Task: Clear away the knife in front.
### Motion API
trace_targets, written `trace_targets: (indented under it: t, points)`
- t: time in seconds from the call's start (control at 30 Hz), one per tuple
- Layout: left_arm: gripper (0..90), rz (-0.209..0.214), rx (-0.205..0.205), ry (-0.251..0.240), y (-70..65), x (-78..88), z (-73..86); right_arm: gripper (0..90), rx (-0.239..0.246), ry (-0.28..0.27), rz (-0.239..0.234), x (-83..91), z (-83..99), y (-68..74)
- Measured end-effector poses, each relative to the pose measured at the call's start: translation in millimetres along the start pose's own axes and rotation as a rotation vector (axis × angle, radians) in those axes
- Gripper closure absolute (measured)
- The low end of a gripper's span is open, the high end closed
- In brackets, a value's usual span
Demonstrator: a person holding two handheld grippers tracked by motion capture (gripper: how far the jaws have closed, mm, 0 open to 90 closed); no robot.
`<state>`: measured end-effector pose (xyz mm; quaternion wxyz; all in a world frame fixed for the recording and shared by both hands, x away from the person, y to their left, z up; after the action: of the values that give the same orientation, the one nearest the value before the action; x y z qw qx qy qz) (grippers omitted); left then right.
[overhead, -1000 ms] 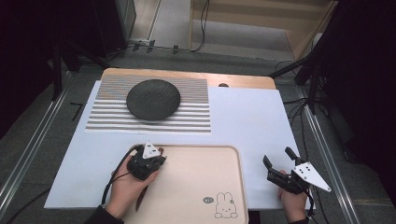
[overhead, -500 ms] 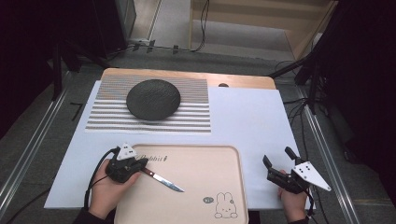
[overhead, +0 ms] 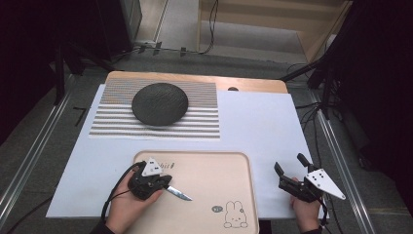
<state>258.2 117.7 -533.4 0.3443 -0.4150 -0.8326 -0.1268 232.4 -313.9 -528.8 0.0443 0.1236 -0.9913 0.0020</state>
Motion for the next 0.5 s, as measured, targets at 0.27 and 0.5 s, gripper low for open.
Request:
trace_targets:
  t: [0.27,0.5]
  points:
    - [89.7,0.009,-0.004,0.026,9.5,24.5,18.4,10.2,0.001,0.001,-0.001,-0.3,0.0,0.2]
    - [89.7,-0.047,0.041,-0.004,31.5,41.2,31.2,10.2,0.004,0.005,0.001,-0.5,0.1,0.4]
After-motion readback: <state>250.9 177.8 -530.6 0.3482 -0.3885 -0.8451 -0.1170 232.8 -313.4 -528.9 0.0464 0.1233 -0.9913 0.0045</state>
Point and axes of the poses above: each handheld gripper's, and its own axes: x roughly backward along the jaws, z roughly out of its underside, y roughly to its left, the point moved 5 cm from there along -x, roughly forward along the jaws, and after that the axes turned 7 degrees about -y, right-handed, at the moved point
